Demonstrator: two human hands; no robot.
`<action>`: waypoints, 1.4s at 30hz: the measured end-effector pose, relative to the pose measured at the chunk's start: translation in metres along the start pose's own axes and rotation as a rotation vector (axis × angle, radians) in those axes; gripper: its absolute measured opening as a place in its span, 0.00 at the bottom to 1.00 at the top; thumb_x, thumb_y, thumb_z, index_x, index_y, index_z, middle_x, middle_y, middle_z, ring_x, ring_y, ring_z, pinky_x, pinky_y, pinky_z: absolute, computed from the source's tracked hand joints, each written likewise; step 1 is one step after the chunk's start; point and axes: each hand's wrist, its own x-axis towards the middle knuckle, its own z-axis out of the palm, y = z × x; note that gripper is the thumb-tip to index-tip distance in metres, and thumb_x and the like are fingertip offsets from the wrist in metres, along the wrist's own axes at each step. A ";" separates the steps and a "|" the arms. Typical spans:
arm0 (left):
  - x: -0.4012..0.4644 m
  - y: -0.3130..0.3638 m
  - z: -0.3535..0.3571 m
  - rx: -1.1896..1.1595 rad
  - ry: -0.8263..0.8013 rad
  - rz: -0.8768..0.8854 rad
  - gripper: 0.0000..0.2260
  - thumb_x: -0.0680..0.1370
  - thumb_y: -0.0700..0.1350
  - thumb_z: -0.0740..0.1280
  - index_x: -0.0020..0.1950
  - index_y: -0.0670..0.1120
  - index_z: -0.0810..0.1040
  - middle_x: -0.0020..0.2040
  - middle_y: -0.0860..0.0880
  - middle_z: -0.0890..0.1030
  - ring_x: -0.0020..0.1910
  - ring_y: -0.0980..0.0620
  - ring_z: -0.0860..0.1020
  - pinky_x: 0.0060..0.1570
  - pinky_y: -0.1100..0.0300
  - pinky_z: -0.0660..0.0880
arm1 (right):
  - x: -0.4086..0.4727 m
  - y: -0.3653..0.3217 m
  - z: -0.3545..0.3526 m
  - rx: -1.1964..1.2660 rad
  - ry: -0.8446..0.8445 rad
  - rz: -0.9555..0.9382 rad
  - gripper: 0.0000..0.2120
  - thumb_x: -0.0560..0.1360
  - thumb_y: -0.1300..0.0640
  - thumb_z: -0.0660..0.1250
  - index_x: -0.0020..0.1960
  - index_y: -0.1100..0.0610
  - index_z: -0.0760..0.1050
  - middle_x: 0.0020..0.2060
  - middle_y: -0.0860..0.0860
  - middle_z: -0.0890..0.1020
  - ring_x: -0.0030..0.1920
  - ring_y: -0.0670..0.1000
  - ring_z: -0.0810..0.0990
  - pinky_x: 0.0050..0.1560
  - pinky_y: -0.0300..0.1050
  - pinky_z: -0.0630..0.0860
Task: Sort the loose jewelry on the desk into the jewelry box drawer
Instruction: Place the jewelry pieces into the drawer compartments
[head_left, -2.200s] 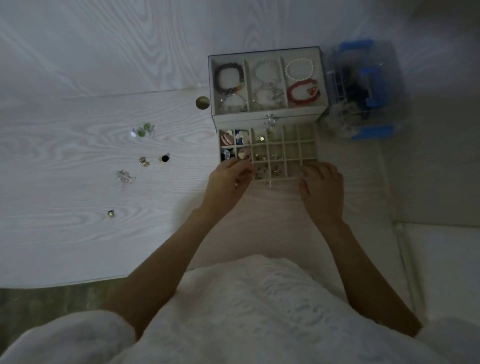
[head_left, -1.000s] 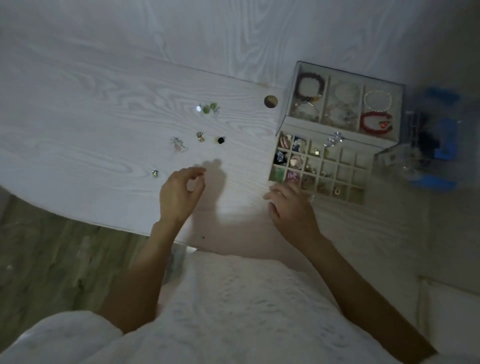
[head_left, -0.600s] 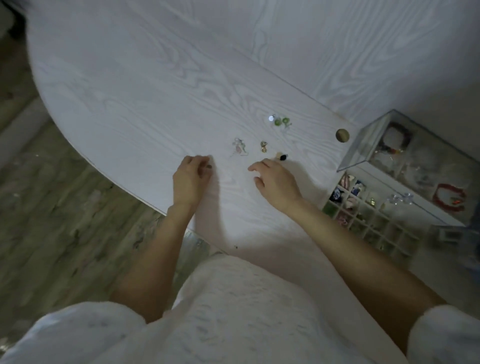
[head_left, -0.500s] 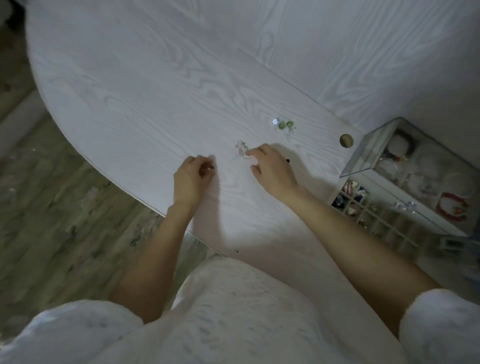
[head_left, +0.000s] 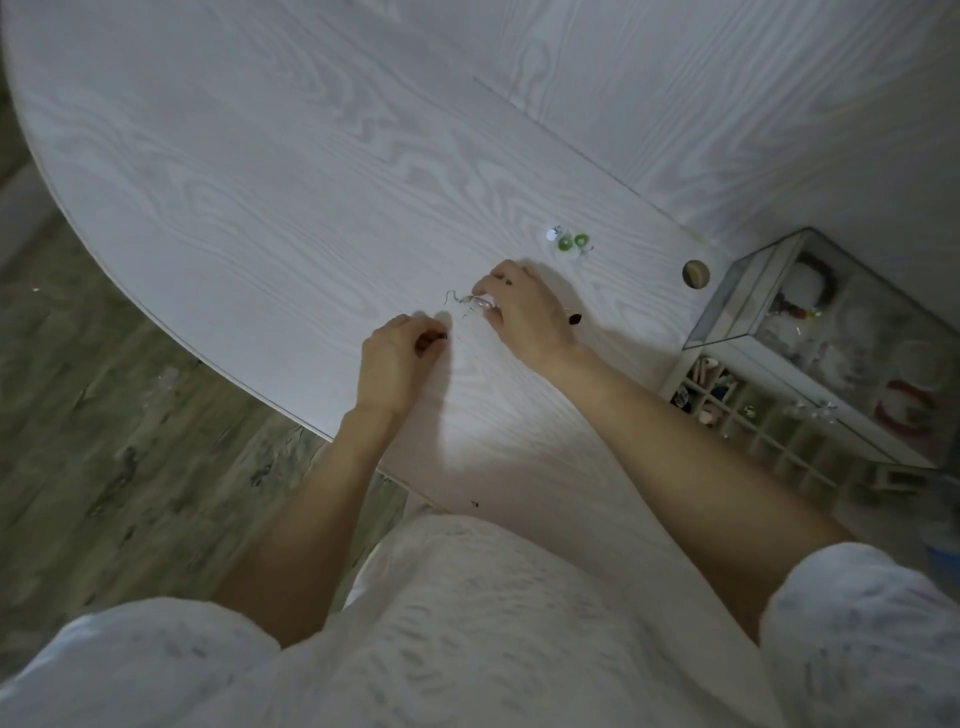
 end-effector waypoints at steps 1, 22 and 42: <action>0.000 0.004 0.003 -0.001 -0.013 0.021 0.06 0.74 0.42 0.68 0.49 0.46 0.82 0.44 0.47 0.81 0.42 0.50 0.78 0.44 0.61 0.71 | -0.004 0.002 0.001 0.019 0.015 0.015 0.10 0.75 0.64 0.64 0.56 0.60 0.76 0.53 0.56 0.76 0.53 0.56 0.74 0.51 0.51 0.76; -0.010 0.009 0.012 -0.014 -0.052 0.043 0.01 0.74 0.41 0.69 0.45 0.45 0.80 0.42 0.51 0.75 0.39 0.54 0.75 0.41 0.72 0.66 | 0.001 -0.010 0.006 0.160 0.114 0.132 0.11 0.75 0.63 0.65 0.56 0.61 0.75 0.52 0.57 0.76 0.46 0.53 0.77 0.46 0.40 0.72; -0.013 0.015 0.015 0.158 -0.094 0.198 0.01 0.72 0.39 0.68 0.41 0.43 0.77 0.36 0.47 0.79 0.33 0.48 0.76 0.34 0.59 0.71 | -0.071 -0.002 0.010 0.313 0.294 0.316 0.03 0.75 0.59 0.66 0.46 0.59 0.75 0.43 0.54 0.77 0.38 0.49 0.77 0.43 0.44 0.77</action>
